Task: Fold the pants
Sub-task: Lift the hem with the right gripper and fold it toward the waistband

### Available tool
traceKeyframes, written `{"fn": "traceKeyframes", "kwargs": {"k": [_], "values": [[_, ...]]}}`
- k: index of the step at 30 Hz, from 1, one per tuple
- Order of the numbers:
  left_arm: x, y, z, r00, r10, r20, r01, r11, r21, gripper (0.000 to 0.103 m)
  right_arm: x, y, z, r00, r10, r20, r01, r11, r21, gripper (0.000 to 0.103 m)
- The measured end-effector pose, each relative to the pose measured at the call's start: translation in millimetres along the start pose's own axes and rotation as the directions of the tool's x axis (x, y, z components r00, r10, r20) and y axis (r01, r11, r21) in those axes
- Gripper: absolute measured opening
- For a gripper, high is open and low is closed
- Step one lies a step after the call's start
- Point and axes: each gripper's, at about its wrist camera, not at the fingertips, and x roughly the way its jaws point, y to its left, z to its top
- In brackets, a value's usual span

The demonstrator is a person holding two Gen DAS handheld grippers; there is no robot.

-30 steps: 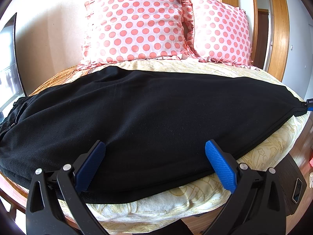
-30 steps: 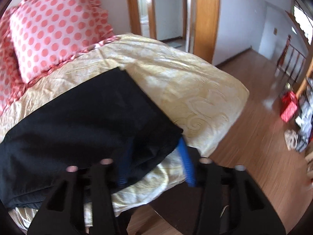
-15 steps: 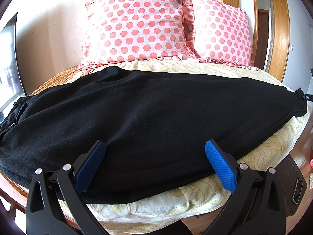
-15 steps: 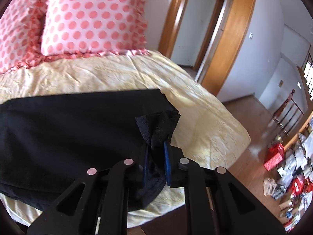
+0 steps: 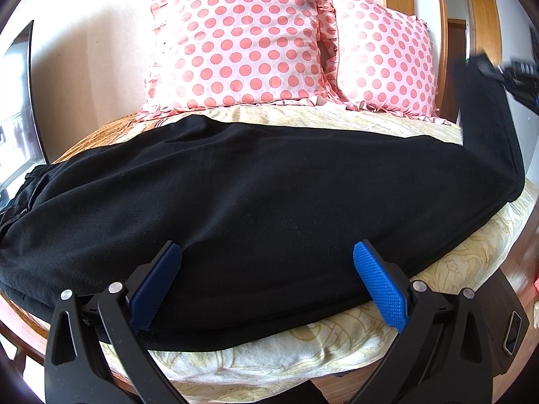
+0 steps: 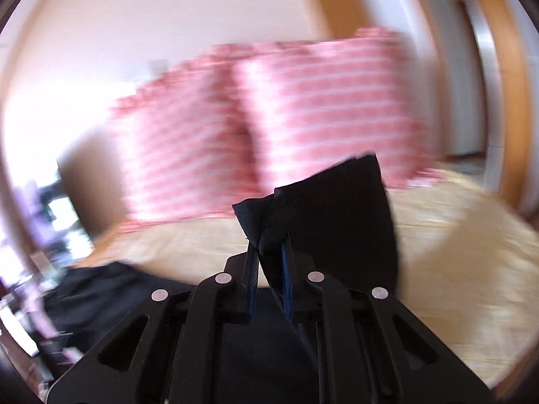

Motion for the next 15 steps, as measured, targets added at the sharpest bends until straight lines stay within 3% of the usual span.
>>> {"fn": "traceKeyframes", "kwargs": {"k": [2, 4, 7, 8, 10, 13, 15], "values": [[-0.6, -1.5, -0.6, 1.0, 0.003, -0.001, -0.003, 1.0, -0.007, 0.101, 37.5, 44.9, -16.9, 0.984, 0.156, -0.085, -0.159, 0.987, -0.029, 0.012], [-1.7, -0.2, 0.3, 1.0, -0.007, -0.003, 0.007, 1.0, -0.022, 0.101, 76.0, 82.0, -45.5, 0.943, 0.257, -0.21, -0.27, 0.962, -0.033, 0.012], [-12.1, 5.6, 1.2, 0.999, -0.05, 0.009, 0.051, 0.997, -0.062, 0.101, 129.8, 115.1, -95.9, 0.885, 0.242, -0.398, -0.286, 0.957, -0.054, 0.012], [-16.5, 8.4, 1.4, 0.998, -0.058, 0.015, 0.059, 0.996, -0.073, 0.101, 141.5, 119.4, -108.4, 0.874, 0.233, -0.426, -0.279, 0.959, -0.048, 0.012], [-27.3, 16.8, 1.7, 0.998, -0.043, 0.037, 0.047, 0.995, -0.093, 0.101, 151.6, 121.1, -112.6, 0.871, 0.242, -0.428, -0.275, 0.961, -0.016, 0.012], [-43.0, 35.8, 3.5, 0.997, 0.002, 0.082, 0.009, 0.99, -0.139, 0.101, 150.3, 131.1, -95.5, 0.896, 0.266, -0.356, -0.286, 0.958, -0.004, 0.012], [-52.1, 49.3, 5.9, 0.994, 0.028, 0.104, -0.009, 0.983, -0.183, 0.101, 153.4, 141.2, -90.6, 0.891, 0.294, -0.346, -0.317, 0.949, -0.009, 0.012]]}}
